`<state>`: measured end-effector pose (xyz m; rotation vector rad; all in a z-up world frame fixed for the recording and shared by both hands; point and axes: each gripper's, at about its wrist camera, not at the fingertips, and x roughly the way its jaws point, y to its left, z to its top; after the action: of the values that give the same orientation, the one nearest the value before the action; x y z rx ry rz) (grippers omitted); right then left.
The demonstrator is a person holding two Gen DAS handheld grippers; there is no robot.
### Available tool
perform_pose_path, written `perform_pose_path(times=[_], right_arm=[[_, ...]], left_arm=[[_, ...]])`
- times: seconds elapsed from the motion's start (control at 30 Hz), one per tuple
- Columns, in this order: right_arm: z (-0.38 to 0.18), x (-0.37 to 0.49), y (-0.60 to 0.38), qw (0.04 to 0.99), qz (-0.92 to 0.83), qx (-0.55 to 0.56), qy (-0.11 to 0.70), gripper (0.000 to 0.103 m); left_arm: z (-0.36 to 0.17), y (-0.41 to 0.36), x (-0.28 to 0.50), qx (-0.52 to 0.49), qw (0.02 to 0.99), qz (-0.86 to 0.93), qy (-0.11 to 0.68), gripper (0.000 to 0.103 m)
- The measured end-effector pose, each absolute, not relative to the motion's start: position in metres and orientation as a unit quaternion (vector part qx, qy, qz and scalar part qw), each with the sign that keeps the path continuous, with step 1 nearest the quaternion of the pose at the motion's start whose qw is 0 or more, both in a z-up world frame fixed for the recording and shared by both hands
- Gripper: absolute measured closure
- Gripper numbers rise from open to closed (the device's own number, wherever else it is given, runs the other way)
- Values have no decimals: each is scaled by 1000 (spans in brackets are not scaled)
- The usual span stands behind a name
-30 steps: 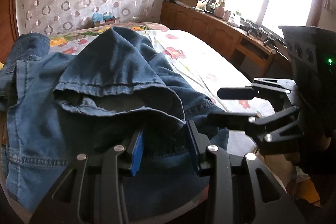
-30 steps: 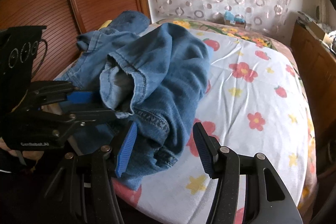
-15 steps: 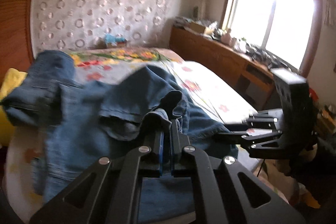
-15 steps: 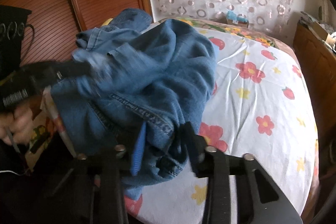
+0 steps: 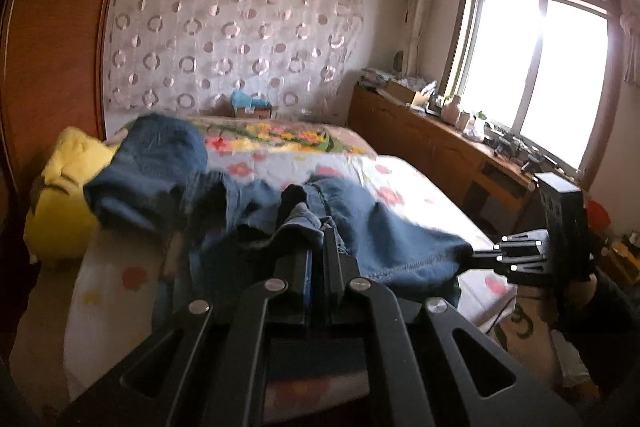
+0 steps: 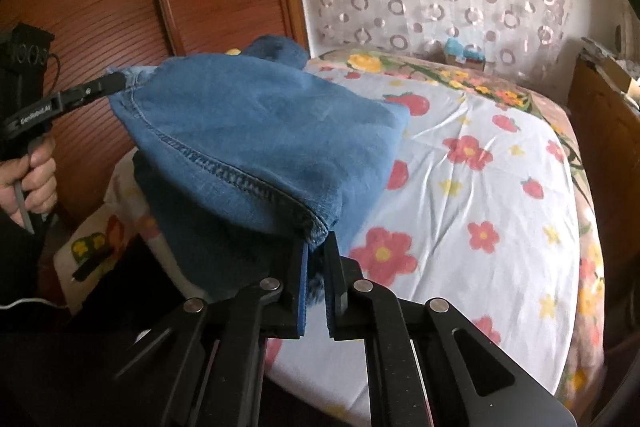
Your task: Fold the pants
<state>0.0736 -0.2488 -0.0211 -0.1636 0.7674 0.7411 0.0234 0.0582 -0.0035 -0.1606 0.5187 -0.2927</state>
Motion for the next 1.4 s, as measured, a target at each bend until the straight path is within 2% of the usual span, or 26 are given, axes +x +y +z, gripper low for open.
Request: perform_pose_path(times=[0.2, 0.33, 0.37, 0.43, 0.57, 1.1, 1.4], right_arm=[[-37, 73, -247, 850, 344, -75, 391, 96], [-23, 73, -249, 861, 339, -70, 373, 71], [-16, 73, -248, 865, 337, -69, 364, 61], [-7, 75, -245, 872, 334, -68, 351, 50], [1, 90, -230, 884, 324, -67, 331, 41], [-73, 147, -203, 876, 276, -93, 384, 41], [-79, 142, -204, 878, 277, -86, 380, 41]], left_arm=[[-38, 56, 27, -81, 939, -130, 308, 96], [-38, 57, 27, -73, 941, -125, 306, 82], [-36, 58, 27, -74, 942, -125, 303, 80], [-33, 61, 24, -75, 944, -123, 297, 79], [-31, 64, 27, -76, 947, -112, 290, 78], [-47, 66, 86, -71, 937, -98, 328, 78], [-51, 60, 108, -63, 930, -107, 345, 78]])
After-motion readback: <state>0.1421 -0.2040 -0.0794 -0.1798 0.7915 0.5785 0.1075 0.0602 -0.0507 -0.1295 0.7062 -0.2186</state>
